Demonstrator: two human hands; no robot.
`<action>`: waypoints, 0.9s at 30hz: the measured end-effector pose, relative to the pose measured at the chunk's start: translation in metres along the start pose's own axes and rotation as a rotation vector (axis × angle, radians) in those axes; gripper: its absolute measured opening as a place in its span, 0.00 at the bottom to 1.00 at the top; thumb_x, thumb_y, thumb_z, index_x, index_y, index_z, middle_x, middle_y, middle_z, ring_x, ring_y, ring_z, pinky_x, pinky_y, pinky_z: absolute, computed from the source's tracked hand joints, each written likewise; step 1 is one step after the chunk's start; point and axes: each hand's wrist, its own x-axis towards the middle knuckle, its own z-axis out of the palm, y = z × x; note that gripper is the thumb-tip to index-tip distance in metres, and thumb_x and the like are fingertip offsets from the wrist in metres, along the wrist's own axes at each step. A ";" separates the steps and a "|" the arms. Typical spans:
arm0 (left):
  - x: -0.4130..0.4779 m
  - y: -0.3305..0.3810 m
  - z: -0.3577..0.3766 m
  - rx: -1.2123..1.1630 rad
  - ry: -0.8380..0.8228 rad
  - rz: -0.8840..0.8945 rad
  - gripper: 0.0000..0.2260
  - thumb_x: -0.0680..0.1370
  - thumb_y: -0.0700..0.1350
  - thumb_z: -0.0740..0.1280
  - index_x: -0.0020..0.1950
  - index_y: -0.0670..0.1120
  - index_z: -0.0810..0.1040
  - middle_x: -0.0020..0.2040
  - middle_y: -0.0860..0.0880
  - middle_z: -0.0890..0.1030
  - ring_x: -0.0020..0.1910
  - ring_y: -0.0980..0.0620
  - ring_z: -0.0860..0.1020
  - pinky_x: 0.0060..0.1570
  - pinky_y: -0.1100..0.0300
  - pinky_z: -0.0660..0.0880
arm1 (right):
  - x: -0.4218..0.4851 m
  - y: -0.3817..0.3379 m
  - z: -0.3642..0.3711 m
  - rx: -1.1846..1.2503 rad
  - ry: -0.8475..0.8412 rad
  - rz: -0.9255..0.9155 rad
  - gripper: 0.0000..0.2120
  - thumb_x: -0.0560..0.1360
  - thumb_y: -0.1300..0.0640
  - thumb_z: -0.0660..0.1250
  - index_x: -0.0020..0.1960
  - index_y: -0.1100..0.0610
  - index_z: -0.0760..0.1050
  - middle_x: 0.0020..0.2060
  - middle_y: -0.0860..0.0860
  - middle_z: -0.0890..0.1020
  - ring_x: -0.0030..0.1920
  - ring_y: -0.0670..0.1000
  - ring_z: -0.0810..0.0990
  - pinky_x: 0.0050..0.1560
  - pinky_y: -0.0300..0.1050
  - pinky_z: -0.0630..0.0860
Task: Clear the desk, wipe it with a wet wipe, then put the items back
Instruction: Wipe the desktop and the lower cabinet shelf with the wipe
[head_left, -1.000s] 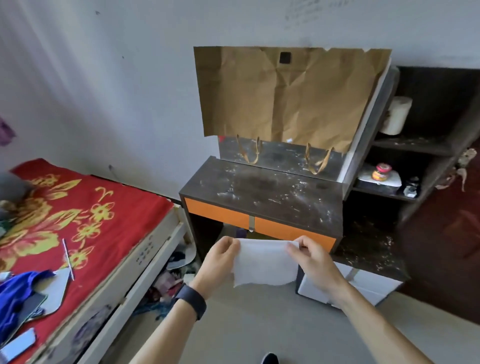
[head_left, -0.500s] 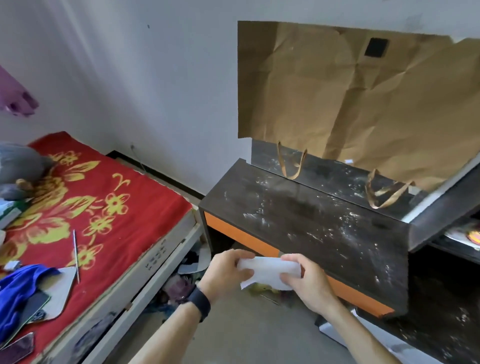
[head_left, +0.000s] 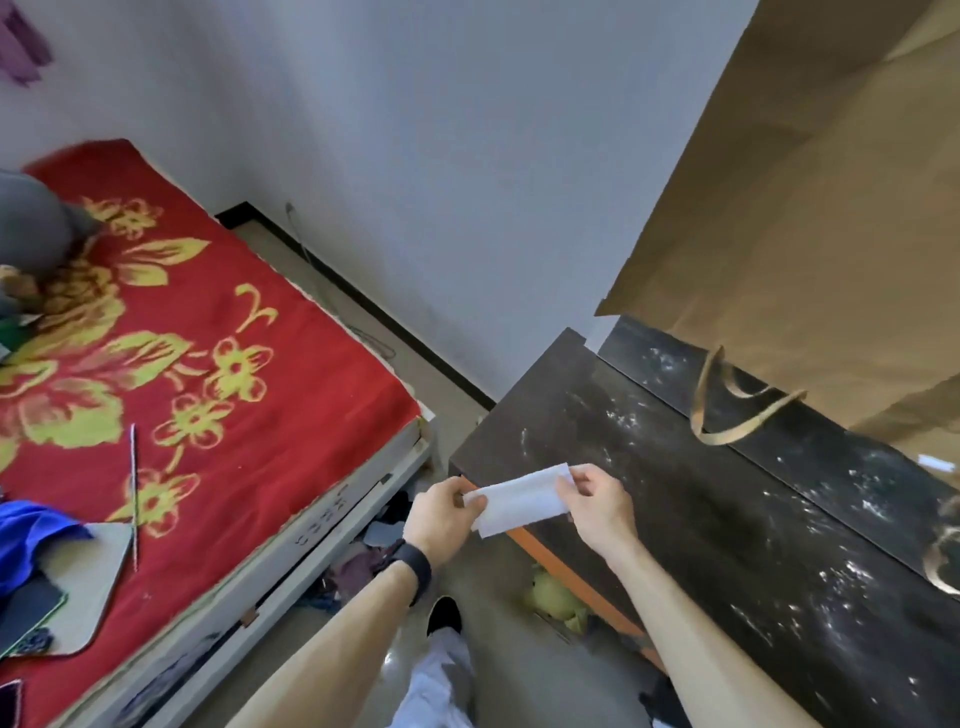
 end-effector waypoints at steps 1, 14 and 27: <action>0.013 -0.004 -0.002 -0.030 -0.002 -0.034 0.09 0.78 0.53 0.65 0.52 0.51 0.80 0.42 0.54 0.82 0.43 0.52 0.79 0.39 0.60 0.72 | 0.017 -0.011 0.006 -0.019 -0.002 0.000 0.01 0.77 0.53 0.68 0.48 0.49 0.78 0.42 0.44 0.83 0.47 0.49 0.82 0.41 0.38 0.74; 0.107 -0.046 0.007 0.428 -0.014 0.153 0.26 0.84 0.52 0.52 0.81 0.51 0.51 0.81 0.53 0.54 0.79 0.52 0.53 0.76 0.51 0.57 | 0.117 -0.029 0.135 -0.590 0.005 -0.268 0.30 0.84 0.47 0.50 0.81 0.58 0.45 0.80 0.53 0.46 0.80 0.51 0.45 0.78 0.49 0.48; 0.113 -0.075 0.022 0.549 -0.066 0.244 0.27 0.83 0.57 0.42 0.79 0.54 0.36 0.80 0.56 0.40 0.79 0.57 0.40 0.78 0.48 0.43 | 0.102 0.077 0.079 -0.881 0.067 -0.306 0.32 0.83 0.45 0.48 0.80 0.62 0.46 0.81 0.56 0.49 0.80 0.53 0.48 0.78 0.62 0.50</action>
